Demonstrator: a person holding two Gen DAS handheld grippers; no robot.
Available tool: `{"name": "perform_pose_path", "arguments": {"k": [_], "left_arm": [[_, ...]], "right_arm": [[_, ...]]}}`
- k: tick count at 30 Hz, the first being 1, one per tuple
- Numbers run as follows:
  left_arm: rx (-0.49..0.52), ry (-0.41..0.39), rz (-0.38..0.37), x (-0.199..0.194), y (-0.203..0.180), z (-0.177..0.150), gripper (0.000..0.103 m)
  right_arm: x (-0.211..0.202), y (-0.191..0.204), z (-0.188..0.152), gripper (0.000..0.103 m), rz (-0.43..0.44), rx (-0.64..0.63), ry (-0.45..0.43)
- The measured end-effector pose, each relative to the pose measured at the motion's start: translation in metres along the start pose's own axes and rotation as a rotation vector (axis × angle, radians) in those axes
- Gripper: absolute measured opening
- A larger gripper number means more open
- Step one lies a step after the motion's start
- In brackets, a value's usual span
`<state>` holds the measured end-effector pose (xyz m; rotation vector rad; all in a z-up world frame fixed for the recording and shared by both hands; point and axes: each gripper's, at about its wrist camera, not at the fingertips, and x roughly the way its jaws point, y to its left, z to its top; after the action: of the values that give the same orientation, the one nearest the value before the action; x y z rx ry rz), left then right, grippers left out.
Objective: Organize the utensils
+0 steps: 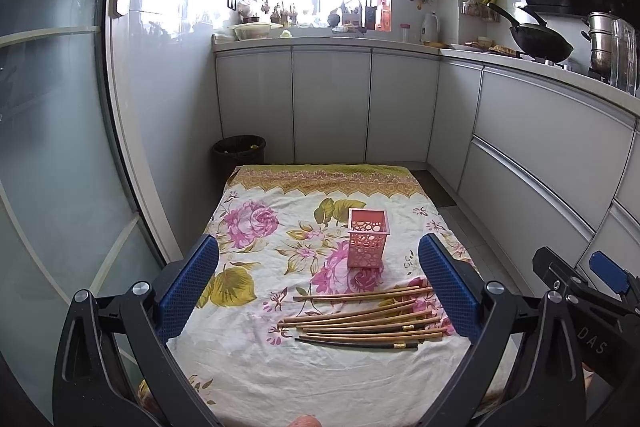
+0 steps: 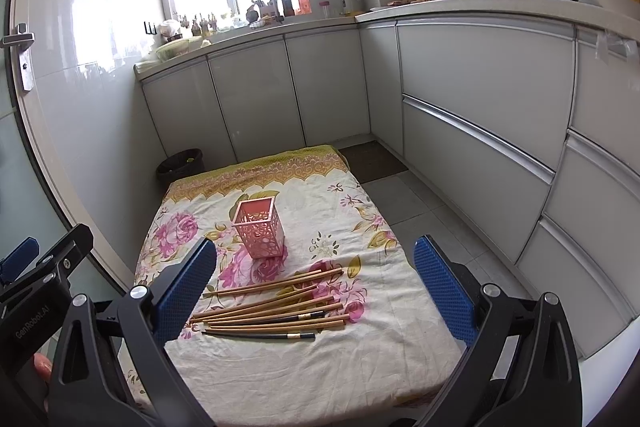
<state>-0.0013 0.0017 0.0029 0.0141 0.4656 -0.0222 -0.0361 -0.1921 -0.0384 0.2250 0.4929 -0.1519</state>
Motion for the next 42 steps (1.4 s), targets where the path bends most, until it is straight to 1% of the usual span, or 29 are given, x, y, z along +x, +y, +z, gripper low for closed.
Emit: {"name": "perform_pose_path", "arguments": {"k": [24,42], "left_arm": [[0.006,0.010,-0.001,0.005,0.000,-0.004,0.096],[0.000,0.021,0.001,0.013,0.008,-0.006,0.096]], "right_arm": [[0.005,0.001,-0.003,0.096,0.001,-0.001,0.017],[0.010,0.002,-0.008,0.096,0.006,0.002,0.026]]}}
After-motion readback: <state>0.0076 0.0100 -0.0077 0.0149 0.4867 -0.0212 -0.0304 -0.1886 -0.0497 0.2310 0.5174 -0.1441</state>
